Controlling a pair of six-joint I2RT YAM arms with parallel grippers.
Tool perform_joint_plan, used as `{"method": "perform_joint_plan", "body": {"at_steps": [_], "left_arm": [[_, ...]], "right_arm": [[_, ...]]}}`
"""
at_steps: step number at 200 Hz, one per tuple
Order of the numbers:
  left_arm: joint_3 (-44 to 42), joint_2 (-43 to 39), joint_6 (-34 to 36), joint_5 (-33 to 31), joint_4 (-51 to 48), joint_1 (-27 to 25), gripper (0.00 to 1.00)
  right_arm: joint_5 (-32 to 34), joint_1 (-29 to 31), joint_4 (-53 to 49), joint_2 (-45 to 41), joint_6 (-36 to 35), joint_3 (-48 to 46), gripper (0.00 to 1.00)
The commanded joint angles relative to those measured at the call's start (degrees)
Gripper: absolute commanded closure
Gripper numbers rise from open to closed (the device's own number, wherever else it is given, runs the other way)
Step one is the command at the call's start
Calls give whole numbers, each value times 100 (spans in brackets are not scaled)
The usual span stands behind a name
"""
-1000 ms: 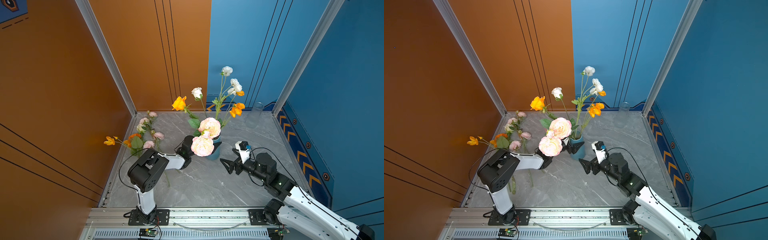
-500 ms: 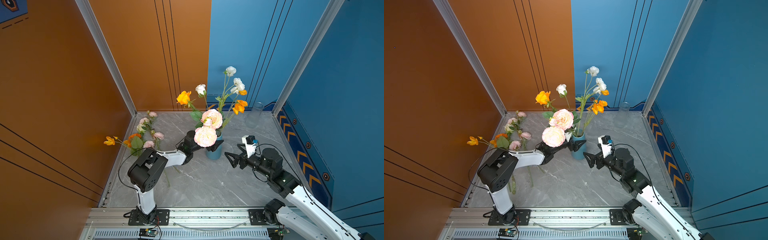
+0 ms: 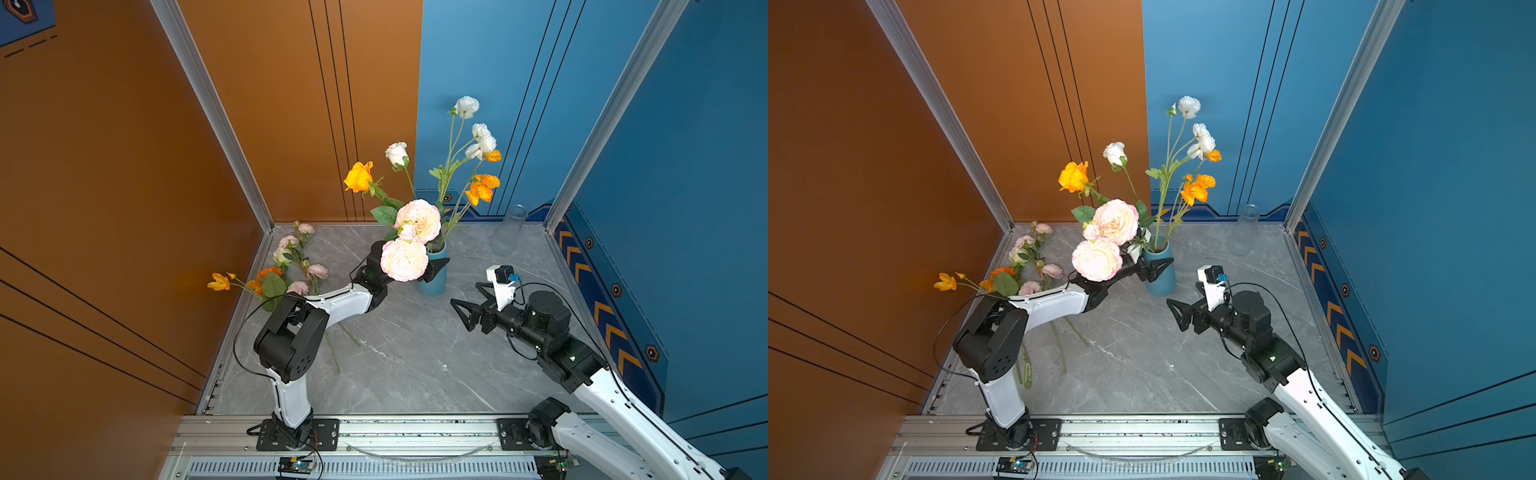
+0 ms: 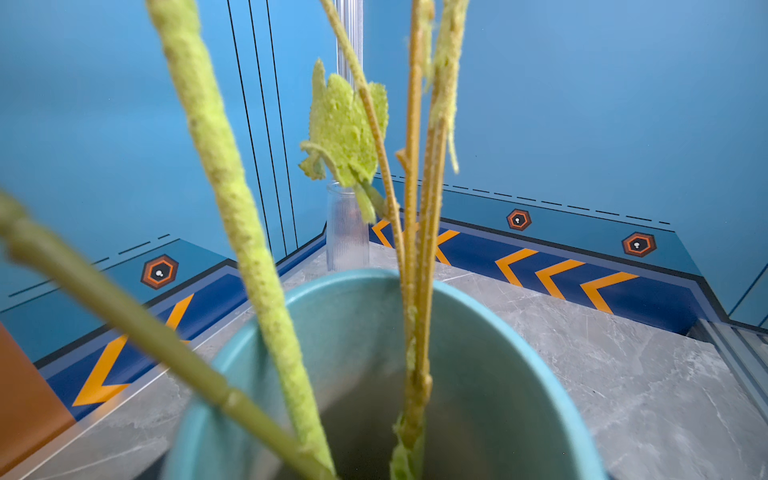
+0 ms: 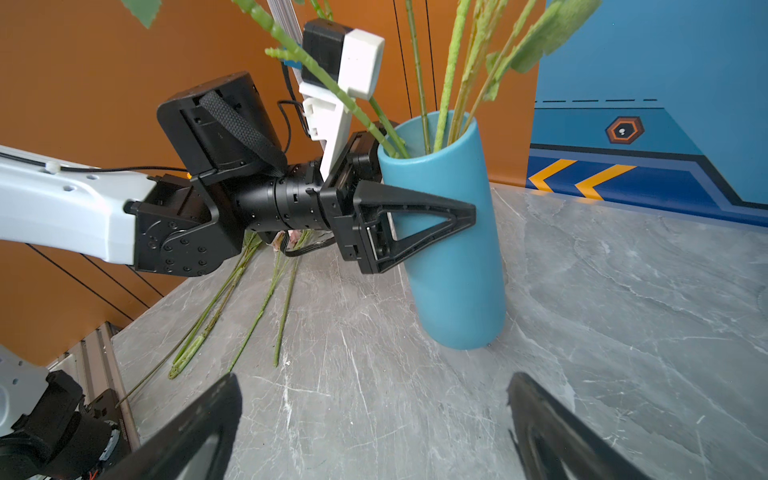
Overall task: Arrange the flowers into the vase
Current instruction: 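Slide the teal vase farther from the robot with the left gripper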
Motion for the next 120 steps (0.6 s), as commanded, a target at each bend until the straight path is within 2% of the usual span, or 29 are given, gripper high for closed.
{"method": "perform_joint_plan", "body": {"at_steps": [1,68,120], "left_arm": [[643,2,102,235,793,123,59],[1855,752,77,557,463,436,59],[3129,1682,-87,740,285,561,59]], "right_arm": [[-183,-107,-140,141,-120,310,0],[-593,-513,-135,976,-188,989,0],[-768,-746,-142,1182,-261,1255,0]]}}
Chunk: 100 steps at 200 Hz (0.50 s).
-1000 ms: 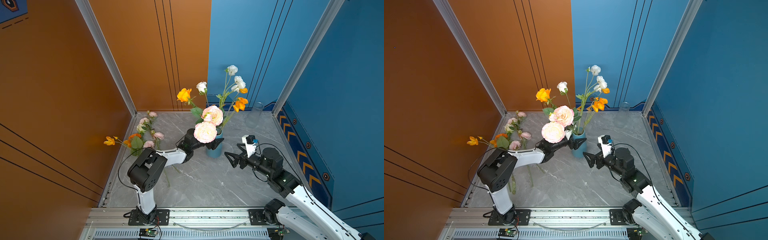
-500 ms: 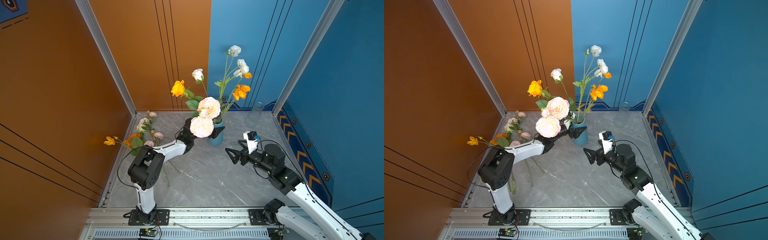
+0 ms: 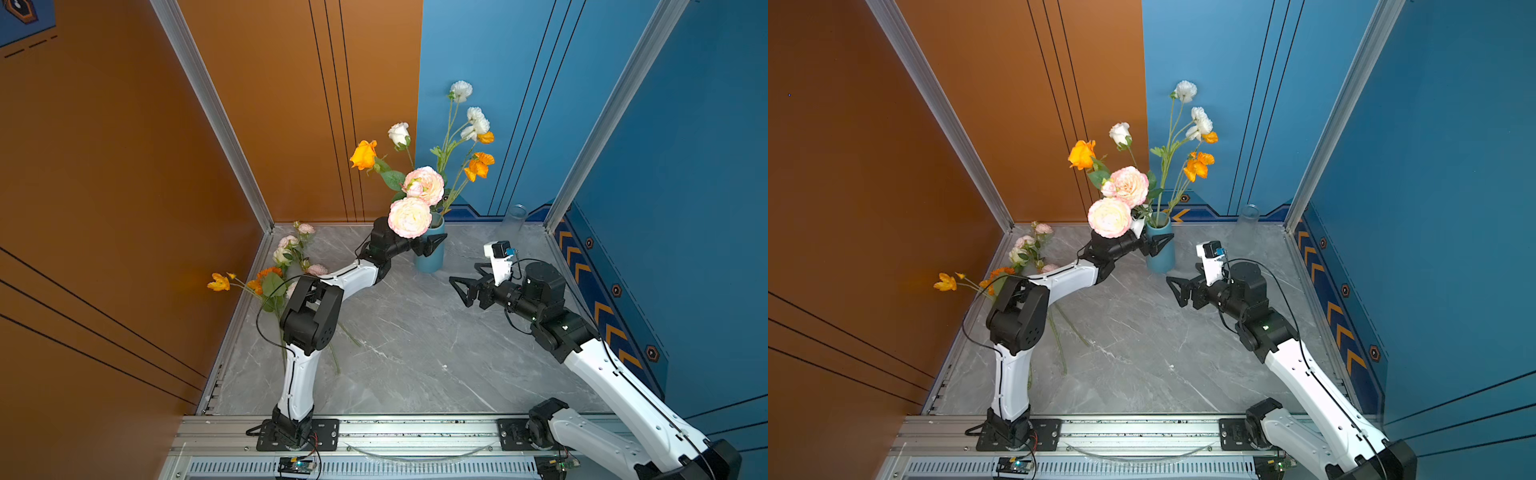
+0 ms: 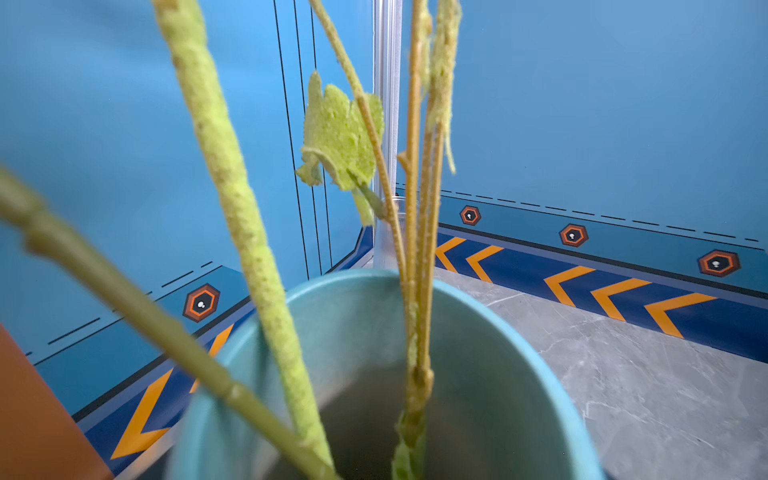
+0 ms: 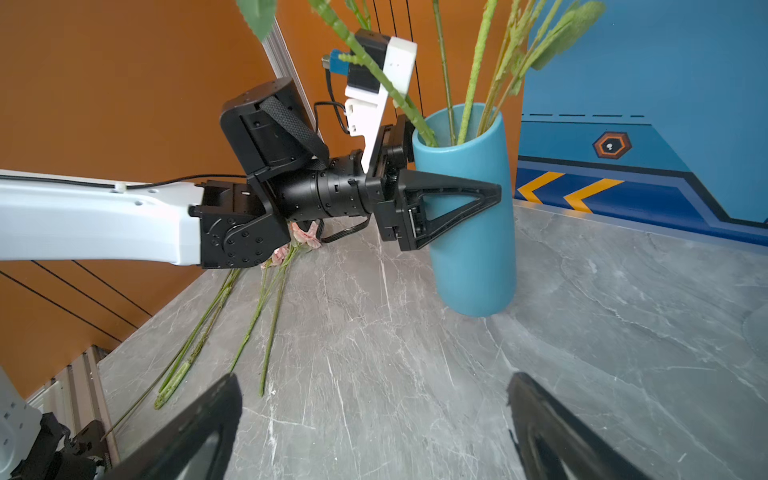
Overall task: Arrange the flowers into the vase
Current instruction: 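Slide the teal vase farther from the robot with the left gripper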
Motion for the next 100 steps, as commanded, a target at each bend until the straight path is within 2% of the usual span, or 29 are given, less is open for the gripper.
{"method": "perform_joint_plan", "body": {"at_steps": [1,78,100], "left_arm": [[822,16,-79,270,763,45,59],[3276,1496,105,762,-448,168,59],[3697,1738,281,777,-773,230,59]], "right_arm": [[-187,-98,-46,35,-121,184,0],[-105,-291,-137,-62,-98,25,0],[-96,-348,-164,-129,-65,-40,0]]}}
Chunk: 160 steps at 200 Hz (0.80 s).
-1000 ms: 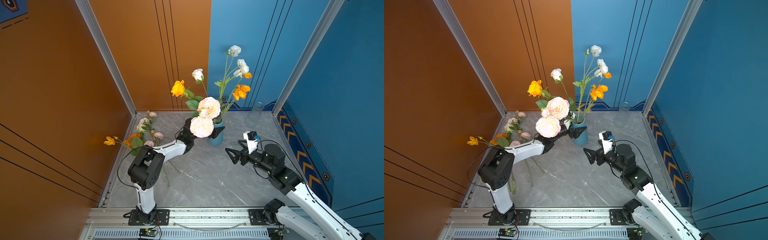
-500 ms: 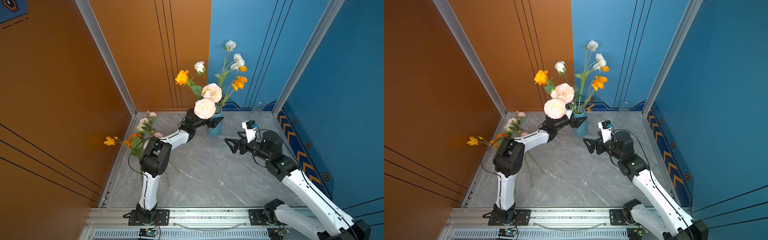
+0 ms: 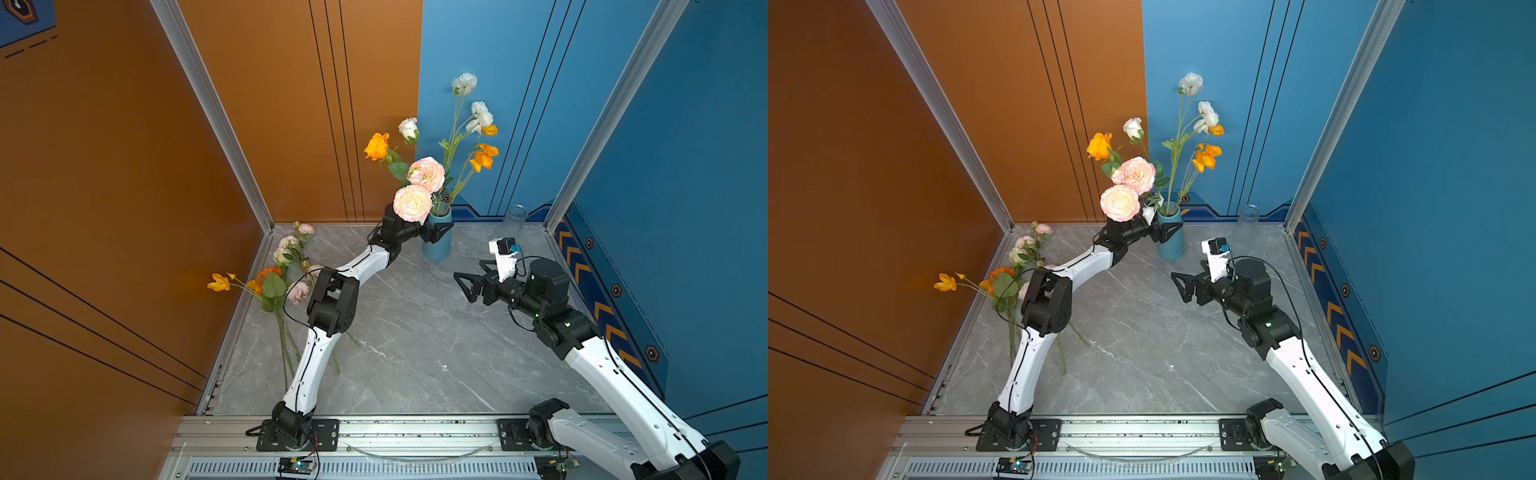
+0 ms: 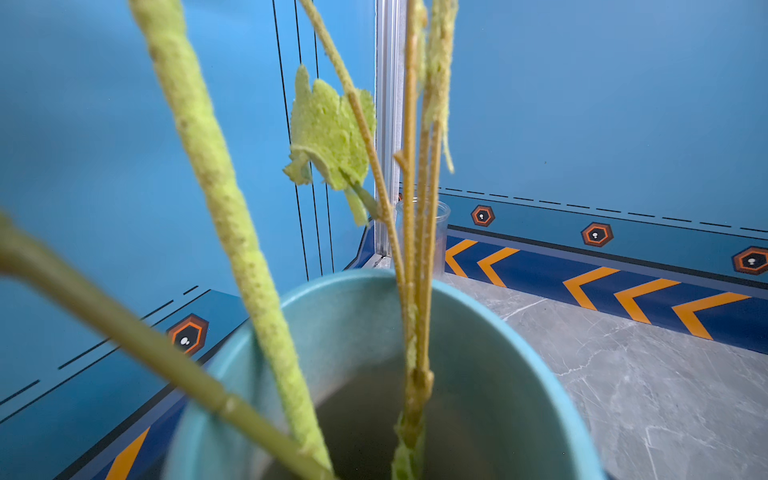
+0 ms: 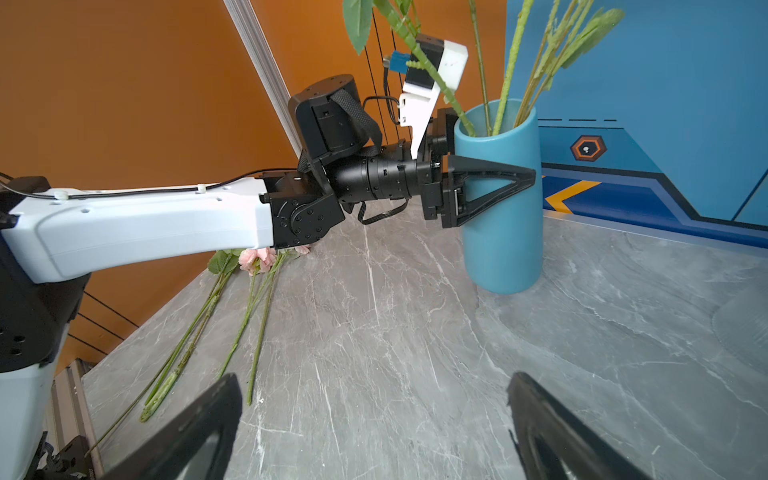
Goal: Arrange the flowers into the vase
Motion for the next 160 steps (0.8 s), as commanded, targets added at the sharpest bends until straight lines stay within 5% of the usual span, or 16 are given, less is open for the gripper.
{"method": "perform_joint_plan", "body": {"at_steps": [1,160], "left_arm": [[754,-143,236,246,378,119,59],[1354,434,704,26,-173,415,60]], "right_arm": [[-39,-71,-129,-152,-56,-70,0],[122,-92,-475,-451,-41,-158,0]]}}
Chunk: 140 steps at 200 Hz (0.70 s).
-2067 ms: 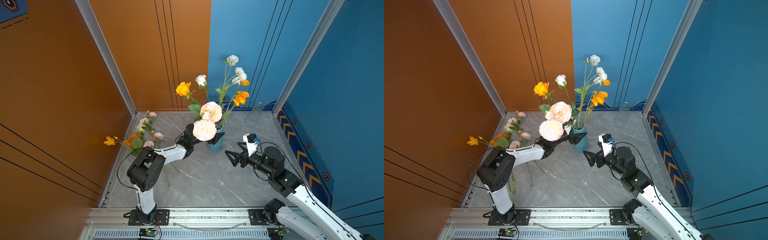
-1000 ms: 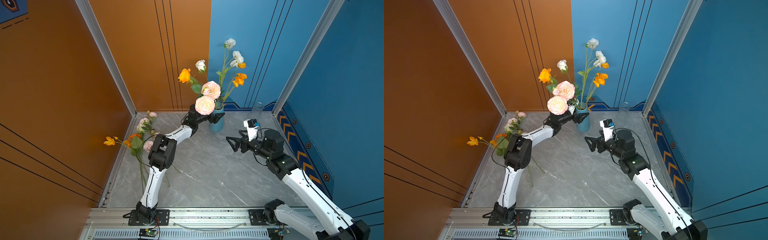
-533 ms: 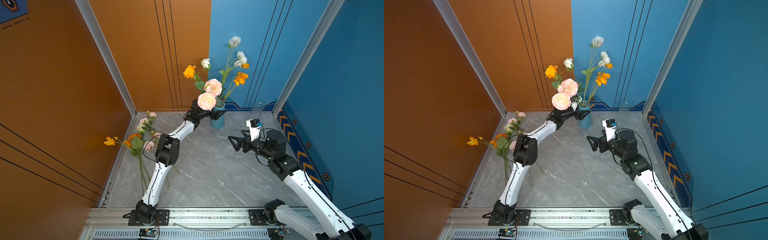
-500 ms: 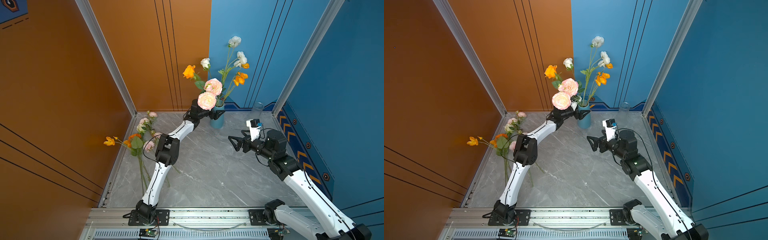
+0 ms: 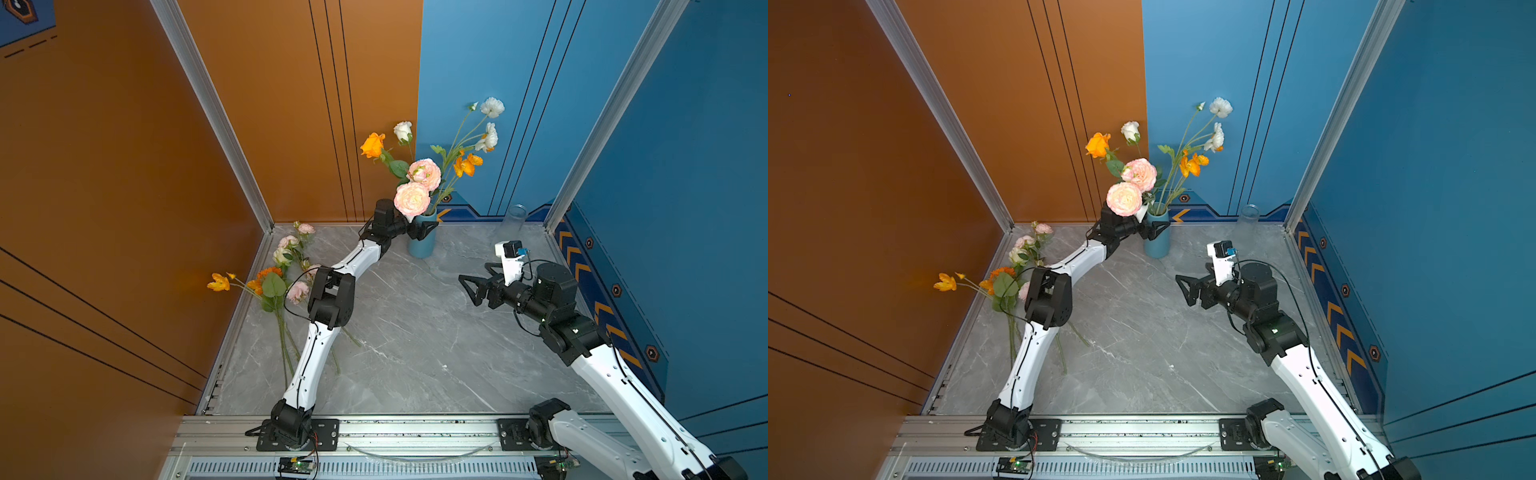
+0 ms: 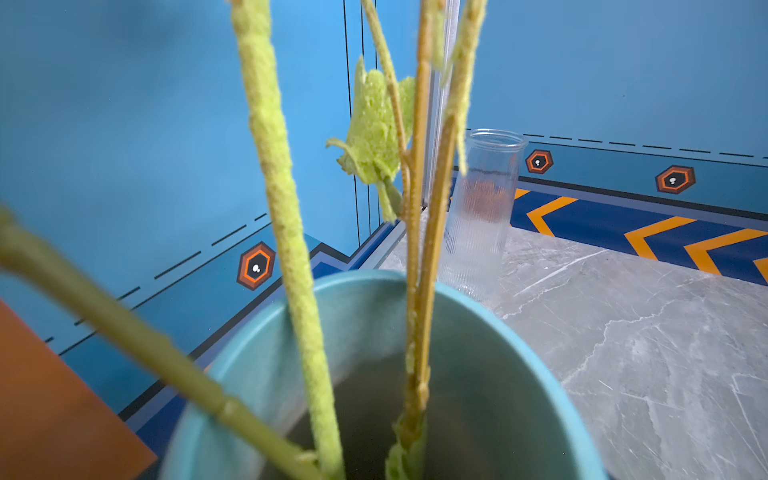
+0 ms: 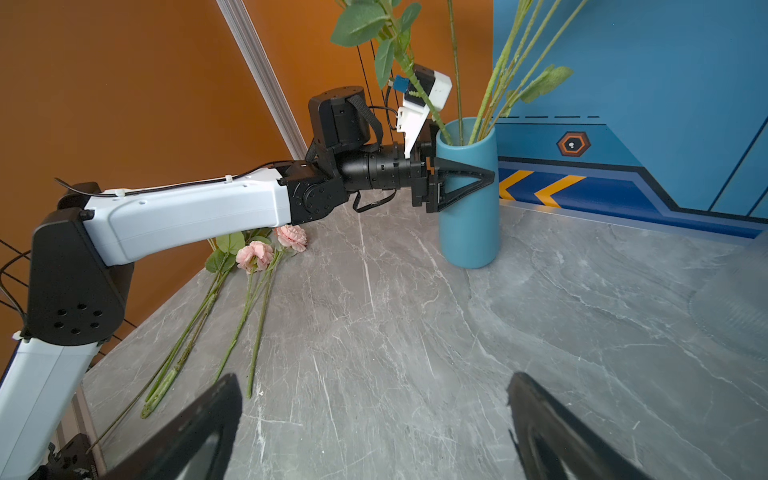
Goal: Arrange the flowers into the vase
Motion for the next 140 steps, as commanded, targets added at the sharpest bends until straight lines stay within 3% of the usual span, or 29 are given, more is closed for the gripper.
{"method": "perform_joint_plan", "body": {"at_steps": [1,96,140], "left_arm": [[521,-180,105,6,872,-5,60],[592,-40,90,-234,887,30,61],[651,103,-241,-330,1165,82,61]], "right_arm": [[95,-23,-168,-125,-47,-102,0],[107,-22,-94,-71,-22,-245,0],[69,-30,-45,-31,37,-216,0]]}}
